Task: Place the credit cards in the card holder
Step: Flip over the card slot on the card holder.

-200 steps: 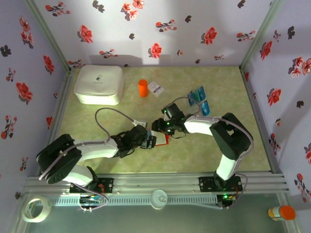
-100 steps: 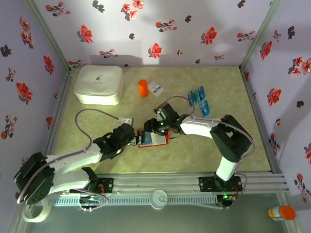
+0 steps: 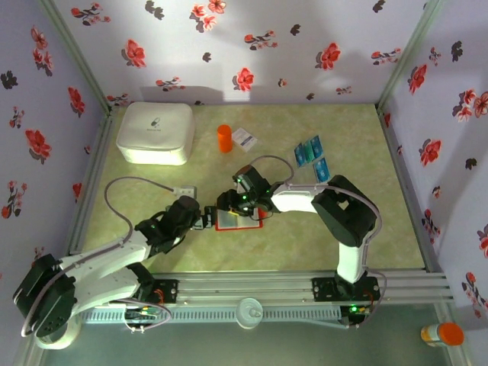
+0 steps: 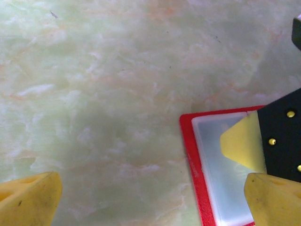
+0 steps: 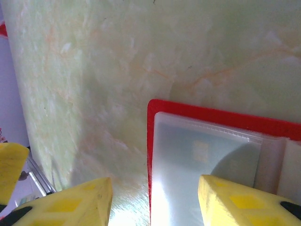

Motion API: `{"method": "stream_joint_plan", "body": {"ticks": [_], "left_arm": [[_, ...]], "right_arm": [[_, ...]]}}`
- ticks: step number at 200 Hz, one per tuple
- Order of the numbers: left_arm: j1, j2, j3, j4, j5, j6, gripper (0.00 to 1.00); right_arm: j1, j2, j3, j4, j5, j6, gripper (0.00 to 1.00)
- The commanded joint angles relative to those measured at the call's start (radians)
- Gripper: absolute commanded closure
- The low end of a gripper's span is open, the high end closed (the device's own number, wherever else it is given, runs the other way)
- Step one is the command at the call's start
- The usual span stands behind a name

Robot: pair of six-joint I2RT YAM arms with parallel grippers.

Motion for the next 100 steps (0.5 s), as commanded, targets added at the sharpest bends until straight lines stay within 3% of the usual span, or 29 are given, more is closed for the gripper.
{"method": "stream_joint_plan", "body": {"ticks": [1,40,100], "left_arm": [[0.007,0.034,-0.017,0.031,0.040,-0.003,0.00],[0.001,0.119,-0.017,0.090,0.102,0.028,0.00],[-0.030,0.223,0.002,0.128,0.099,0.066,0.00]], "right_arm": [[0.003,0.018,-0.025,0.030,0.020,0.043,0.48],[0.002,0.016,-0.059,0.070,0.033,0.086,0.49],[0.003,0.009,-0.088,0.098,0.034,0.121,0.49]]}}
